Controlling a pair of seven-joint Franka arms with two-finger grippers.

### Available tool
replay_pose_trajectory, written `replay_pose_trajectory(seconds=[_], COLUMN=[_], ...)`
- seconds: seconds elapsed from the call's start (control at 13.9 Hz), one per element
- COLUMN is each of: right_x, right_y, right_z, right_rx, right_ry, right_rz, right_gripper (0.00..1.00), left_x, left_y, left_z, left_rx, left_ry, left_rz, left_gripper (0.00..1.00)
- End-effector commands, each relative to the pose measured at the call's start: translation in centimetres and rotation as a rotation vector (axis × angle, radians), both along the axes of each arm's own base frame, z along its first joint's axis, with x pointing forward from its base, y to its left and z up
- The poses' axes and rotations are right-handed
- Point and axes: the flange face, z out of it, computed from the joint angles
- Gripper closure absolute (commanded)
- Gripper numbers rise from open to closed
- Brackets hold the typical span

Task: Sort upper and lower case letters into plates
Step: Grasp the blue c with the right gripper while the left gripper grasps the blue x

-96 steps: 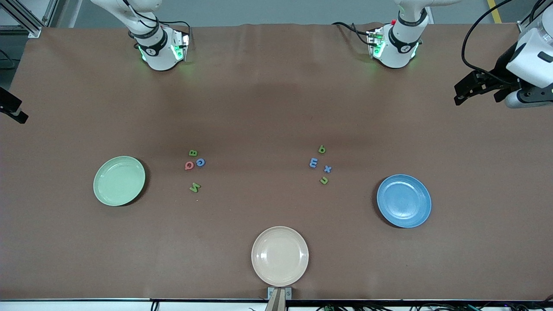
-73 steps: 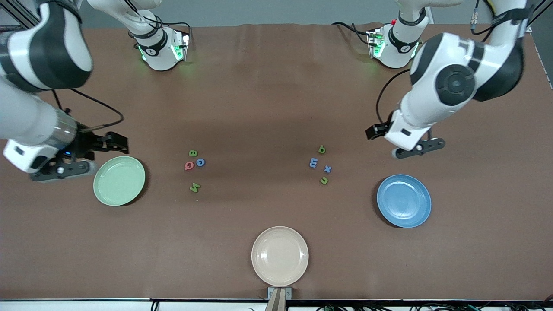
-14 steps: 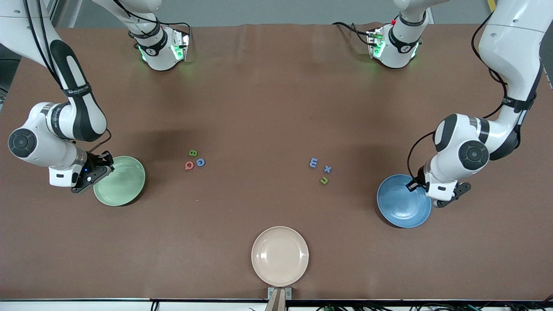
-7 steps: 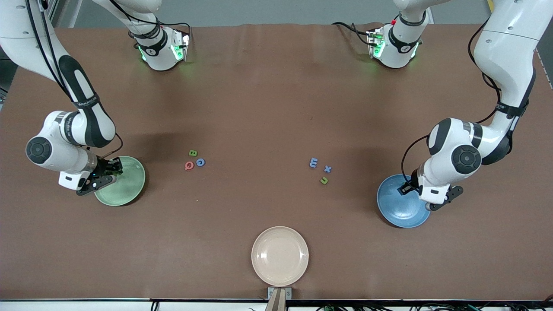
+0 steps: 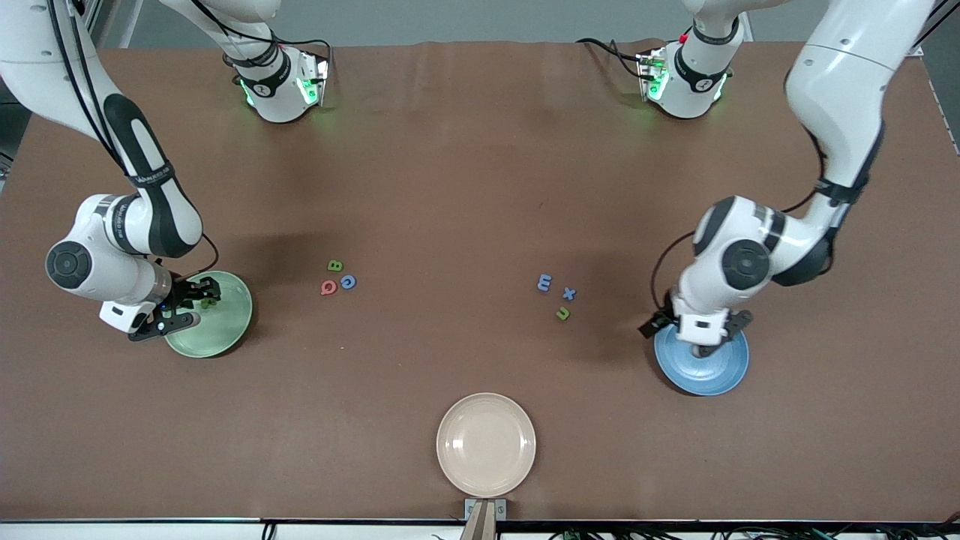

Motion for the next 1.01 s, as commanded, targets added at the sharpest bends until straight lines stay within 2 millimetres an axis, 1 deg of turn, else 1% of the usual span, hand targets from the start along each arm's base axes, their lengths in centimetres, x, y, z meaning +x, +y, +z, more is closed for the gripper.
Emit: replay_pose_trajectory(seconds=[0.0, 0.07, 0.14, 0.22, 0.29, 0.36, 0.43, 0.51, 0.58, 0.72, 0.94], right_x=[0.0, -0.2, -0.4, -0.7, -1.2, -1.8, -2.3, -2.6, -3.0, -4.5, -5.9], right_y=[8.2, 11.1, 13.4, 16.2, 19.2, 22.4, 24.3, 25.5, 26.7, 29.2, 30.7], right_z=[5.9, 6.1, 5.8, 5.5, 5.4, 4.8, 3.7, 2.4, 1.0, -1.2, -3.5], right_rx=[-0.04, -0.05, -0.055, -0.063, -0.06, -0.05, -0.037, -0.028, -0.019, -0.007, 0.003], right_ry=[0.02, 0.017, 0.016, 0.01, 0.002, -0.007, -0.01, -0.019, -0.035, -0.058, -0.07], right_rz=[-0.023, -0.031, -0.038, -0.059, -0.1, -0.107, -0.125, -0.147, -0.15, -0.119, -0.087], right_gripper=[0.03, 0.01, 0.01, 0.01, 0.01, 0.01, 0.01, 0.01, 0.01, 0.01, 0.01], left_x=[-1.8, -2.3, -2.7, -3.5, -4.6, -4.9, -5.4, -5.7, -6.2, -6.7, -6.9], left_y=[-5.1, -6.4, -6.9, -8.2, -9.5, -10.3, -11.3, -11.8, -12.6, -13.4, -13.6], left_z=[0.1, -0.1, -0.4, -0.7, -1.6, -2.5, -3.4, -3.8, -3.8, -4.4, -5.7], left_rx=[0.021, 0.015, 0.01, 0.01, 0.009, -0.005, -0.017, -0.026, -0.027, -0.026, -0.022], left_ry=[-0.006, -0.012, -0.015, -0.01, 0.002, 0.004, 0.006, 0.003, 0.002, 0.012, 0.007], left_rz=[0.035, 0.054, 0.059, 0.036, 0.011, 0.001, -0.012, -0.023, -0.036, -0.05, -0.076], left_gripper=[0.0, 0.0, 0.0, 0.0, 0.02, 0.06, 0.11, 0.12, 0.14, 0.18, 0.23])
